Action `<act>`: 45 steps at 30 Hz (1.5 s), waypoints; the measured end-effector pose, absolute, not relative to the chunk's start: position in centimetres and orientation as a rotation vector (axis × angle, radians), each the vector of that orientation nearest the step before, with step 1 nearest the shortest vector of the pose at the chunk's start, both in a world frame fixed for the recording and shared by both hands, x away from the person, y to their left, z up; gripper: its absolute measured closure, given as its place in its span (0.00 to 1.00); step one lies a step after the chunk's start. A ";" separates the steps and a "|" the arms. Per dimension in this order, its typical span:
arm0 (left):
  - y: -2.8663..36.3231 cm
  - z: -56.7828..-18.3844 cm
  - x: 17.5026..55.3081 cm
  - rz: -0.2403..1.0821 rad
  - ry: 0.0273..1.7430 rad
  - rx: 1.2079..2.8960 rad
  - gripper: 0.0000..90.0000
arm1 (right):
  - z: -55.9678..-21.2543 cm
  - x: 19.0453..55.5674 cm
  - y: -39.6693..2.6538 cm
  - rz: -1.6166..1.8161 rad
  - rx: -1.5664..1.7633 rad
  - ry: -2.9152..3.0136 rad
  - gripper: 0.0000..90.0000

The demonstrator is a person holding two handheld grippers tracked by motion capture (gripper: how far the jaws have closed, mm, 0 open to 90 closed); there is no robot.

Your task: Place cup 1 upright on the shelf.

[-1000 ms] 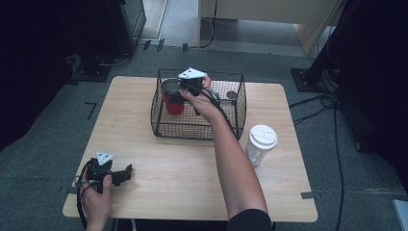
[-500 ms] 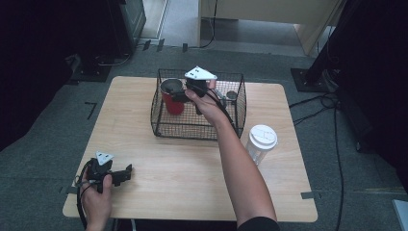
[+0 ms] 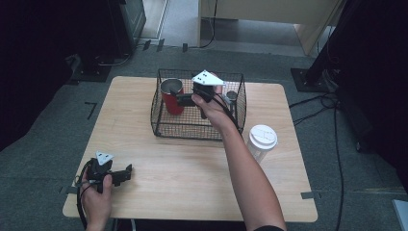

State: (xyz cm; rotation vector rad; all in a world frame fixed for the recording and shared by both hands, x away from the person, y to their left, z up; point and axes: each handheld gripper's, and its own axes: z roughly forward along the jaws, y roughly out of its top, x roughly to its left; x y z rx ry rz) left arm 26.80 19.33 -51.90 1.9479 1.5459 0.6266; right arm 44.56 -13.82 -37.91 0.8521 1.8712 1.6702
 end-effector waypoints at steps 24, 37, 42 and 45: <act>19.3 -51.9 26.8 0.627 1.546 1.948 0.00 | -38.1 39.4 -16.8 1.704 0.802 1.824 0.00; 19.3 -51.9 26.8 0.628 1.546 1.947 0.00 | -38.8 36.0 -17.5 1.686 0.776 1.811 0.00; 19.3 -51.9 26.8 0.628 1.546 1.947 0.00 | -39.3 34.7 -17.8 1.670 0.773 1.816 0.00; 19.3 -51.9 26.8 0.628 1.546 1.947 0.00 | -39.6 33.9 -18.1 1.673 0.774 1.816 0.00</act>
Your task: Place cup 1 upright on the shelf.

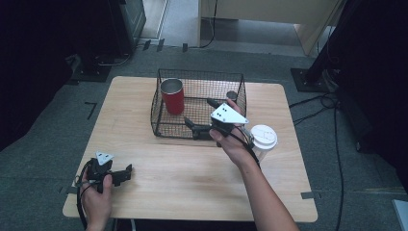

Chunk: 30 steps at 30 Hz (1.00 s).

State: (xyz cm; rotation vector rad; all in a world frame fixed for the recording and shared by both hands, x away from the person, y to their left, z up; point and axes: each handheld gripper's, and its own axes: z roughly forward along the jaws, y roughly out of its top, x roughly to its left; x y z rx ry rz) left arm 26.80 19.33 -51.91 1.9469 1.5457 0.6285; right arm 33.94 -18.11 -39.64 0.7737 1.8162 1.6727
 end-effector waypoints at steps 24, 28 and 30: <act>19.3 -51.9 26.8 0.627 1.546 1.945 0.00 | -42.2 28.9 -20.6 1.675 0.808 1.778 0.00; 19.3 -51.9 26.8 0.627 1.546 1.946 0.00 | -42.4 28.1 -20.9 1.678 0.817 1.775 0.00; 19.3 -51.9 26.8 0.627 1.546 1.946 0.00 | -42.4 27.8 -21.1 1.674 0.819 1.770 0.00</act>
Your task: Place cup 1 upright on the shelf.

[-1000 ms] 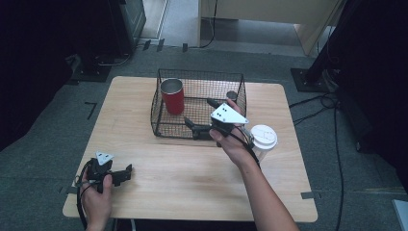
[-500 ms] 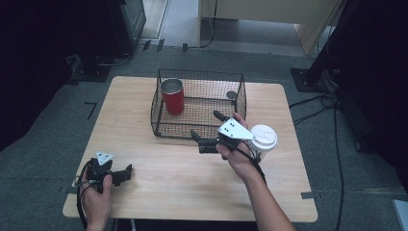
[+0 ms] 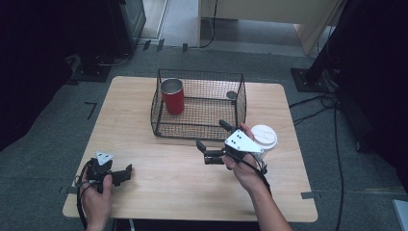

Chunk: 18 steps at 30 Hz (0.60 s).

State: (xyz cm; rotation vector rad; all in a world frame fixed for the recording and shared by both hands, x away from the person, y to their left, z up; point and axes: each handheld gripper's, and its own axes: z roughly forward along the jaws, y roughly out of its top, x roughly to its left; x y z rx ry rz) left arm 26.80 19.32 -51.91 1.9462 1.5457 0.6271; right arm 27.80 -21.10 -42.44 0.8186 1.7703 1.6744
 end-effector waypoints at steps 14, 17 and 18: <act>19.3 -51.9 26.8 0.627 1.545 1.949 0.00 | -43.3 25.7 -23.3 1.647 0.878 1.750 0.00; 19.3 -51.9 26.8 0.627 1.545 1.949 0.00 | -43.4 25.2 -23.7 1.658 0.877 1.754 0.00; 19.3 -51.9 26.8 0.627 1.545 1.949 0.00 | -43.4 25.0 -23.7 1.659 0.875 1.756 0.00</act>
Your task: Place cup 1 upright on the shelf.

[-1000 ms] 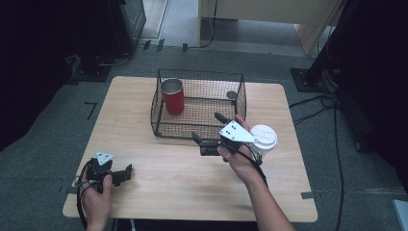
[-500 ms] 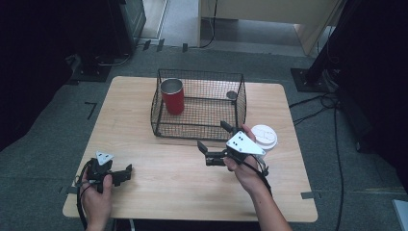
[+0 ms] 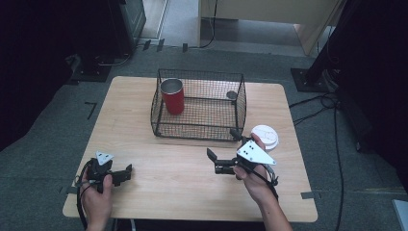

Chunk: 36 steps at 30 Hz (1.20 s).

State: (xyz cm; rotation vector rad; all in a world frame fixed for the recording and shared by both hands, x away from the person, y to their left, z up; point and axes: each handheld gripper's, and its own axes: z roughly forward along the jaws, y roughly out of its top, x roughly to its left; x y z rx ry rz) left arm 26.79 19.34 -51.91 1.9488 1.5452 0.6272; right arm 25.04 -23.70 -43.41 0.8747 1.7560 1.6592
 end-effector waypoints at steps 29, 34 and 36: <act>19.3 -51.9 26.8 0.627 1.545 1.949 0.00 | -44.3 20.3 -27.9 1.626 0.923 1.711 0.00; 19.3 -51.9 26.8 0.627 1.545 1.949 0.00 | -44.6 19.6 -29.1 1.611 0.949 1.694 0.00; 19.3 -51.9 26.8 0.627 1.545 1.948 0.00 | -44.7 19.3 -29.7 1.602 0.958 1.689 0.00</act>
